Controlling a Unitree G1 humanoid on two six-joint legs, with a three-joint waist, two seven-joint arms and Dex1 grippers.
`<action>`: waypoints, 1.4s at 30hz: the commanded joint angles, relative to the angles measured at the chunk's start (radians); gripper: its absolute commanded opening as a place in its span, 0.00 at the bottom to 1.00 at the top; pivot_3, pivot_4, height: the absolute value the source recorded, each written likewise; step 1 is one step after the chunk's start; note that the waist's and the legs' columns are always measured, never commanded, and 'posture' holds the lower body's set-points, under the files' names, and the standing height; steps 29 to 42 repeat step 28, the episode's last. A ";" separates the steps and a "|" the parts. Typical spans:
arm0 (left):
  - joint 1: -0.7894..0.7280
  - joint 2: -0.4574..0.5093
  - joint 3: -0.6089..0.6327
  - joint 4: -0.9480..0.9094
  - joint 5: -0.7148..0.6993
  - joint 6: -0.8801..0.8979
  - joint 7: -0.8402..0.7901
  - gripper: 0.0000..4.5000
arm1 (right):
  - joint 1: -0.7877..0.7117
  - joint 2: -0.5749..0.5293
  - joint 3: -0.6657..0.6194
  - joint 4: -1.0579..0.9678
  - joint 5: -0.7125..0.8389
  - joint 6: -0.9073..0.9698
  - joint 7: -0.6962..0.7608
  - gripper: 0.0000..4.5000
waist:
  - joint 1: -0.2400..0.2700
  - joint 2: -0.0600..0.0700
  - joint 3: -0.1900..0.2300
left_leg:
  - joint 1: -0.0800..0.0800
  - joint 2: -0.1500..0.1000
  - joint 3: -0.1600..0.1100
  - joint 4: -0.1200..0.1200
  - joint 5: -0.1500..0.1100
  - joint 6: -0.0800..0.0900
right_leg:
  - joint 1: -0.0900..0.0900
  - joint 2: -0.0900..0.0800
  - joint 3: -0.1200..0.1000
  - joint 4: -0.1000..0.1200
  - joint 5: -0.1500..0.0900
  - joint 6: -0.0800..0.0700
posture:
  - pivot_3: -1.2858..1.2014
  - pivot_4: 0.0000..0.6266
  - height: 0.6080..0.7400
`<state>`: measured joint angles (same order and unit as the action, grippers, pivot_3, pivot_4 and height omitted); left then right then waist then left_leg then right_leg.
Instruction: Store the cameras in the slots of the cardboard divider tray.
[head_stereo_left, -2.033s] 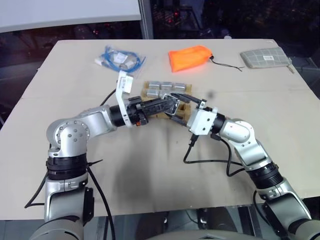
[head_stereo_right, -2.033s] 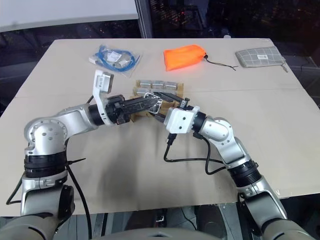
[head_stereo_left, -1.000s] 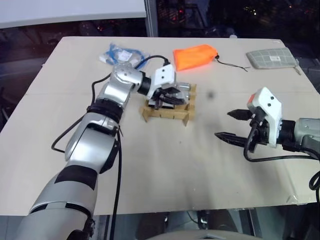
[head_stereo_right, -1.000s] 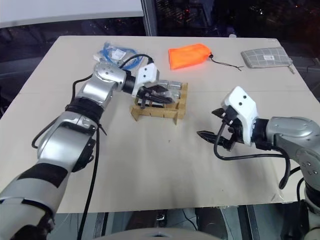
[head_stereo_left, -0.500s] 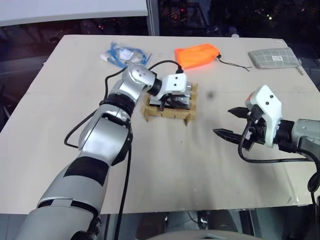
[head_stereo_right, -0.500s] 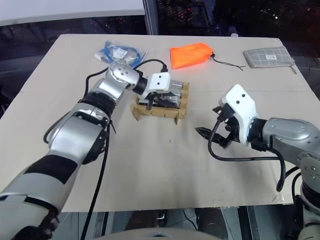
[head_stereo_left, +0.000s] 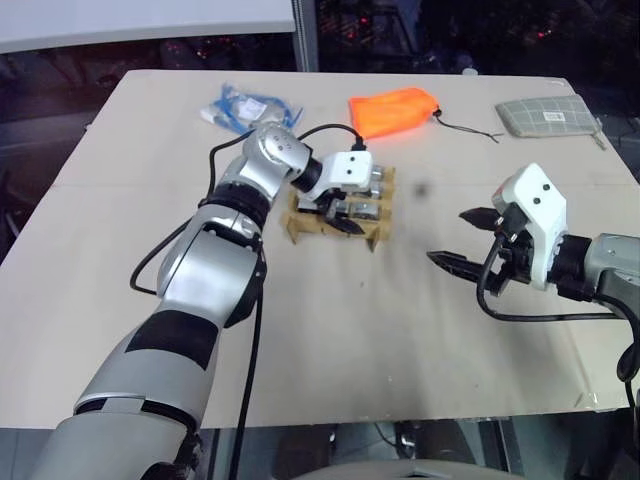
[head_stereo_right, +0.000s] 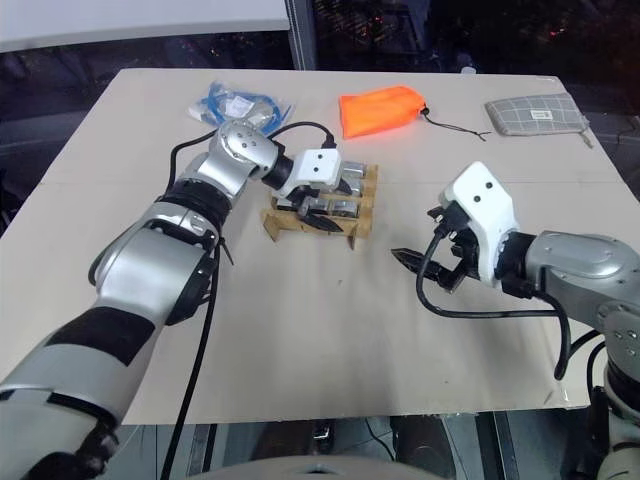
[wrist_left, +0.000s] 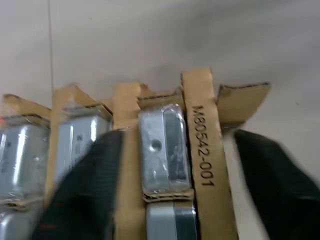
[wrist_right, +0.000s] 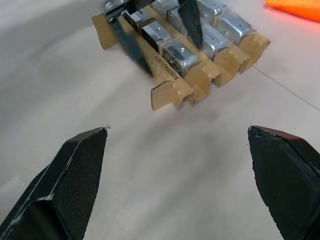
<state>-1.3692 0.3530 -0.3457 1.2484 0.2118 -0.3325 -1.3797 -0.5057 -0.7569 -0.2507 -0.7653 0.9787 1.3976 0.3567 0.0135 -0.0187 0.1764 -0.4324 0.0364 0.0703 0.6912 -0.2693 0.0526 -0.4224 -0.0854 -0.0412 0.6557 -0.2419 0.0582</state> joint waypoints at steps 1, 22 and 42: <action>-0.009 0.036 0.105 -0.038 -0.070 -0.007 0.071 0.98 | -0.017 -0.009 -0.009 -0.012 0.007 -0.026 -0.013 1.00 | 0.000 0.000 0.000 | 0.000 0.000 0.000 0.001 0.000 0.000 | 0.000 0.000 0.000 0.001 0.000 0.000 | 0.52 0.24 1.00; 1.517 0.186 0.717 -1.691 -0.634 0.767 0.383 0.98 | 0.644 0.079 -0.001 0.336 -0.410 -0.996 0.484 1.00 | -0.002 -0.003 -0.003 | 0.020 0.003 0.000 -0.001 -0.001 0.001 | 0.016 -0.003 0.004 0.001 0.000 0.000 | 0.52 0.24 1.00; 1.625 0.142 0.673 -1.693 -0.596 0.624 0.426 0.98 | 0.671 0.158 -0.008 0.471 -0.403 -1.176 0.604 1.00 | 0.000 -0.002 -0.004 | 0.035 0.004 0.002 -0.002 0.001 -0.001 | 0.027 -0.001 0.007 0.005 -0.003 -0.005 | 0.52 0.24 1.00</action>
